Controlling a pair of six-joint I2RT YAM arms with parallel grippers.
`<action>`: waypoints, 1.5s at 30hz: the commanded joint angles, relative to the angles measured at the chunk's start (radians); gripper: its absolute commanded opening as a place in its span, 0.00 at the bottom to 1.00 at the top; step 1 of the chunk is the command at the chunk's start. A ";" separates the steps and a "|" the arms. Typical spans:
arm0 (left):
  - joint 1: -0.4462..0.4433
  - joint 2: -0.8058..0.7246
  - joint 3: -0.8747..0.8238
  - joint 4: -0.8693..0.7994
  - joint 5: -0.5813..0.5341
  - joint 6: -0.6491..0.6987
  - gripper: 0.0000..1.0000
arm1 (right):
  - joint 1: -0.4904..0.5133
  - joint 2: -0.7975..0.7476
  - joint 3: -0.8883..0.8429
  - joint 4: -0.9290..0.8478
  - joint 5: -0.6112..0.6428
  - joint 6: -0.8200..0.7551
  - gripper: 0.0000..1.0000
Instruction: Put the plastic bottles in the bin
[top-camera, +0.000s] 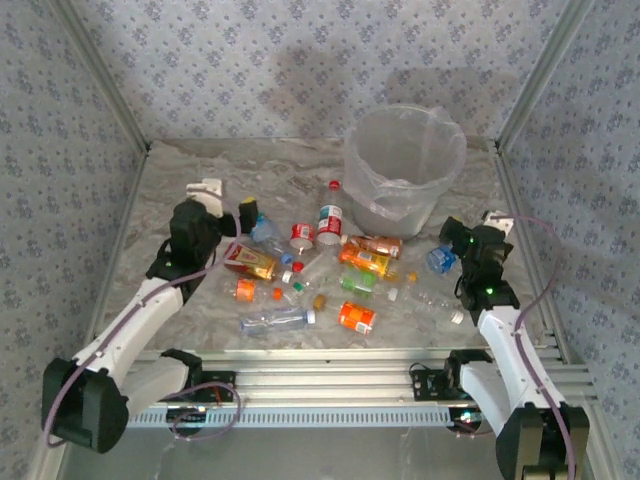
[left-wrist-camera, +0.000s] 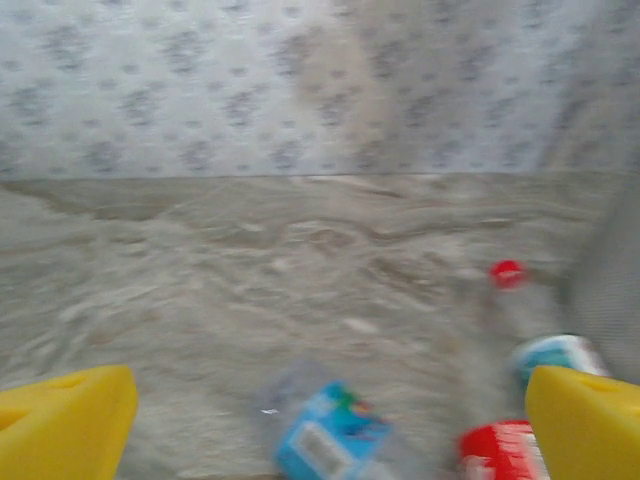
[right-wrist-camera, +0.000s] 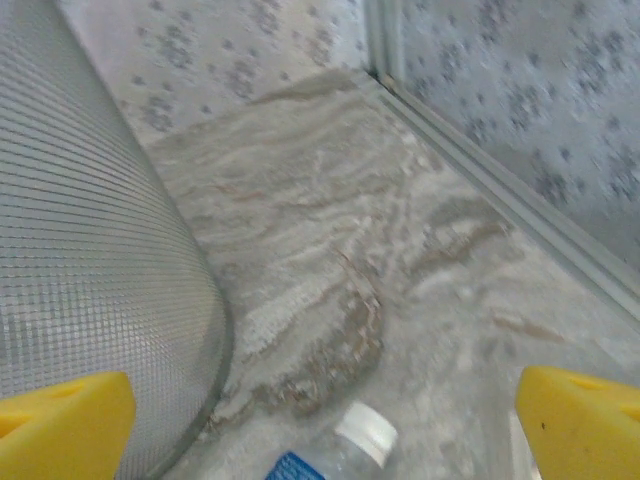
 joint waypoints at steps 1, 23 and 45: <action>-0.111 0.014 0.156 -0.229 0.037 -0.036 1.00 | 0.007 -0.015 0.067 -0.326 0.026 0.177 1.00; -0.267 0.262 0.576 -0.460 0.514 0.284 1.00 | 0.000 0.099 0.176 -0.533 -0.299 0.412 0.88; -0.411 0.165 0.383 -0.372 0.332 0.307 0.99 | -0.072 0.343 0.121 -0.300 -0.340 0.488 0.89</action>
